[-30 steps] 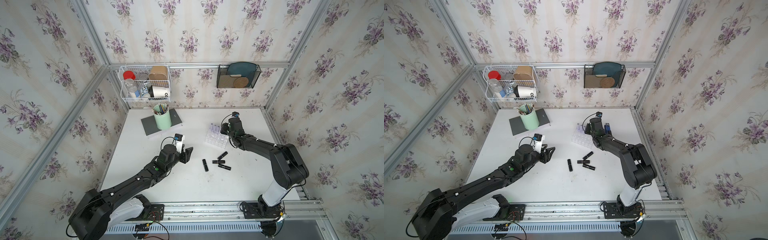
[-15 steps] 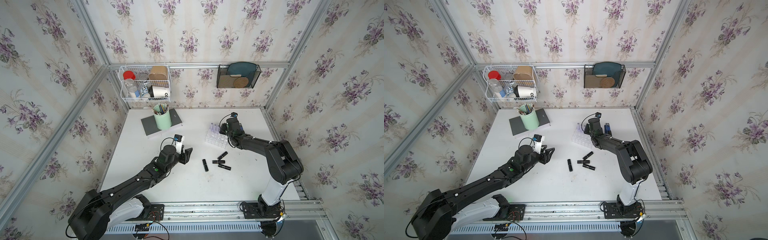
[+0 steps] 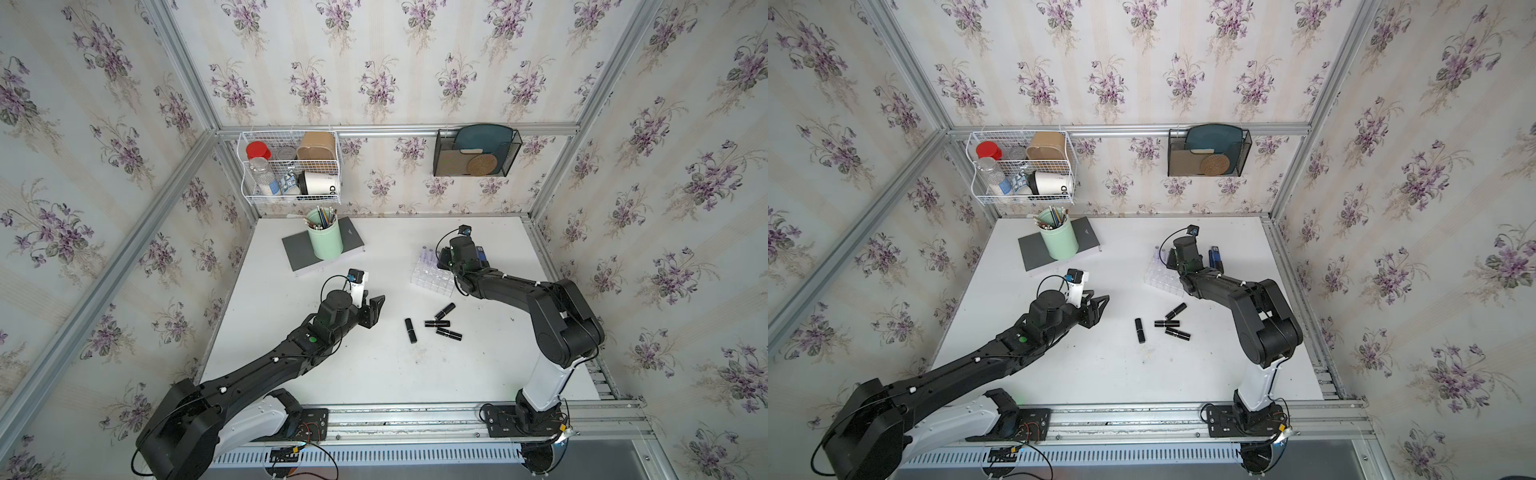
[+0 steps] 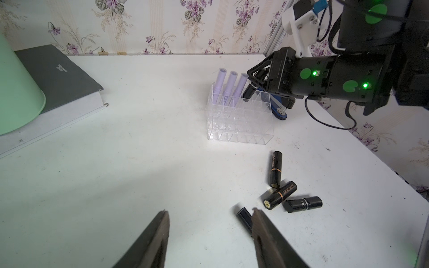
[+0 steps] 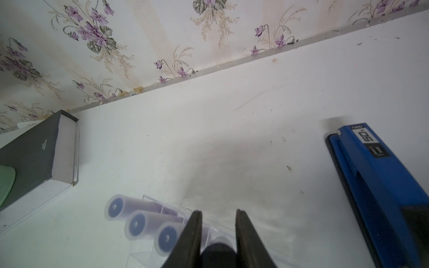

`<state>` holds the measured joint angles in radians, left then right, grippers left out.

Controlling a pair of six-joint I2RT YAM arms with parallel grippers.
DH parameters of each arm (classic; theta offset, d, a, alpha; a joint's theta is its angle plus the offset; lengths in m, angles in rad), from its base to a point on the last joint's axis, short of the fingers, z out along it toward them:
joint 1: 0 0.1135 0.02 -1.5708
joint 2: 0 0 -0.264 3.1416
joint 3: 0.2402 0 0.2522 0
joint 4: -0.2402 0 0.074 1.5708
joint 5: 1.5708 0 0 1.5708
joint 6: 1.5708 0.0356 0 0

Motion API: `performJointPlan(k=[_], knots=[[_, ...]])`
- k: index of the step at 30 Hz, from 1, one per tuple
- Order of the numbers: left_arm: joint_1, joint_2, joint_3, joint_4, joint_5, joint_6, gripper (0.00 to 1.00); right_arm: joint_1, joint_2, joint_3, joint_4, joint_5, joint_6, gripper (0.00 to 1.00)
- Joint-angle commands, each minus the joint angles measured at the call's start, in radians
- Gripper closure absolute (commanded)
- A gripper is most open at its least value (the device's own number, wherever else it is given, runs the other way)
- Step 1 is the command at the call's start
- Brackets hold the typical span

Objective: Arrange the lipsticks in the organizer
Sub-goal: Place the lipstick in the storage box.

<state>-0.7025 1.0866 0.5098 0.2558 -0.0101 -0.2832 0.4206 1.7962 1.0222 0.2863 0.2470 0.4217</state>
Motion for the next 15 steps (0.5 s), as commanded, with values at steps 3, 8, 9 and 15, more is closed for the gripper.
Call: performJointPlan(k=[3, 8, 9, 15], knots=[[0.0, -0.007, -0.001, 0.001, -0.005, -0.008, 0.4, 0.001, -0.054, -0.016, -0.009, -0.03, 0.019, 0.59], [0.0, -0.013, 0.003, -0.013, -0.012, 0.0, 0.4, -0.022, -0.157, -0.055, -0.046, -0.069, 0.062, 0.58], [0.0, -0.013, 0.005, -0.02, -0.015, 0.001, 0.39, -0.032, -0.183, -0.066, -0.06, -0.077, 0.073, 0.58], [-0.023, 0.059, 0.082, -0.186, -0.001, -0.019, 0.4, -0.126, -0.324, -0.152, -0.149, -0.188, 0.177, 0.58]])
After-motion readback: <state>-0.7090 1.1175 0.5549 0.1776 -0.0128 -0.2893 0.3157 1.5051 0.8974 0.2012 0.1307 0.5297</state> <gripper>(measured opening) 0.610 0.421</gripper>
